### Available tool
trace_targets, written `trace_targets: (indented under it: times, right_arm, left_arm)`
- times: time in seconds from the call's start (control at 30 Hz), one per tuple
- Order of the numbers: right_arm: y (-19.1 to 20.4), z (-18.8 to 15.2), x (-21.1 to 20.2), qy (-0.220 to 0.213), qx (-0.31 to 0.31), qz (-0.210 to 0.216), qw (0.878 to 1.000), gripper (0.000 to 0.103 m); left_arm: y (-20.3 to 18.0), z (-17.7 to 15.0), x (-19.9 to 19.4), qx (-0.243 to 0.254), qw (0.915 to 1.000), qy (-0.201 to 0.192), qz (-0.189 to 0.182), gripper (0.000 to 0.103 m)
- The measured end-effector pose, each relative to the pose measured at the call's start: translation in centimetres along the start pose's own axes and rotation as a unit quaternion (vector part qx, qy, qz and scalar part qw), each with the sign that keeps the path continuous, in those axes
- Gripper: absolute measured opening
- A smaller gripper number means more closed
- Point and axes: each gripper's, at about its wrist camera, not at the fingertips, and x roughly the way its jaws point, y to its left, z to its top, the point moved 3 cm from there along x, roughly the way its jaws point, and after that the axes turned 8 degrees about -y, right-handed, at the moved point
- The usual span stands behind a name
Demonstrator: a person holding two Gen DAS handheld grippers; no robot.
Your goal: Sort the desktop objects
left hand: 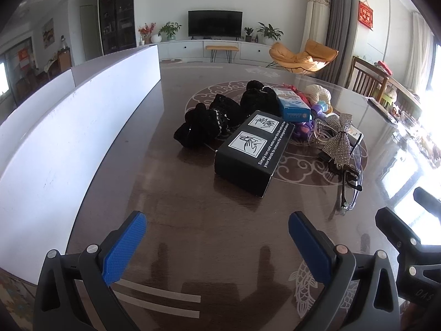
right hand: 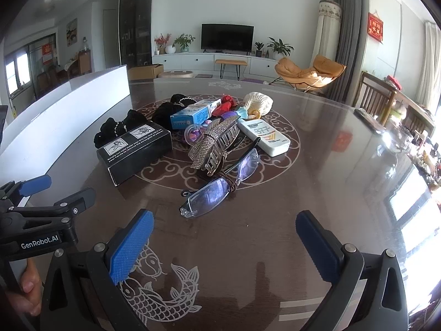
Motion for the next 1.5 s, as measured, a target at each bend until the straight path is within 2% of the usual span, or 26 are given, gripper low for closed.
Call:
trace_targets:
  times: [0.3, 0.43, 0.53, 0.67, 0.73, 0.83, 1.0, 1.5]
  right_arm:
    - [0.0, -0.1, 0.3, 0.006, 0.003, 0.001, 1.000, 0.103]
    - [0.1, -0.3, 0.9, 0.015, 0.003, 0.003, 1.000, 0.103]
    - [0.4, -0.3, 2.6, 0.051, -0.006, 0.001, 0.999, 0.103]
    - [0.4, -0.4, 5.9, 0.104, -0.019, -0.004, 0.994, 0.103]
    - [0.0, -0.2, 7.3, 0.110, -0.006, 0.003, 0.994, 0.103]
    - [-1.1, 0.7, 9.6, 0.111, 0.031, 0.005, 0.993, 0.103]
    - [-2.1, 2.9, 13.3, 0.114, 0.039, -0.004, 0.993, 0.103]
    - [-2.2, 3.2, 13.5, 0.115, 0.037, -0.001, 0.993, 0.103]
  left_arm:
    - [-0.1, -0.2, 0.3, 0.003, 1.0000, 0.006, -0.002, 0.103]
    - [-0.3, -0.4, 1.7, 0.014, 0.9991, 0.039, -0.003, 0.103]
    - [-0.1, -0.6, 3.0, 0.021, 0.9975, 0.068, 0.004, 0.103]
    - [-0.1, 0.2, 4.3, 0.026, 0.9960, 0.086, -0.002, 0.103]
    - [-0.5, 0.9, 5.1, 0.034, 0.9952, 0.091, -0.009, 0.103]
    - [-1.0, 2.4, 7.0, 0.040, 0.9948, 0.093, -0.015, 0.103]
    - [-1.8, 4.4, 9.9, 0.048, 0.9959, 0.073, -0.026, 0.103]
    - [-1.5, 4.5, 10.0, 0.051, 0.9957, 0.071, -0.031, 0.103]
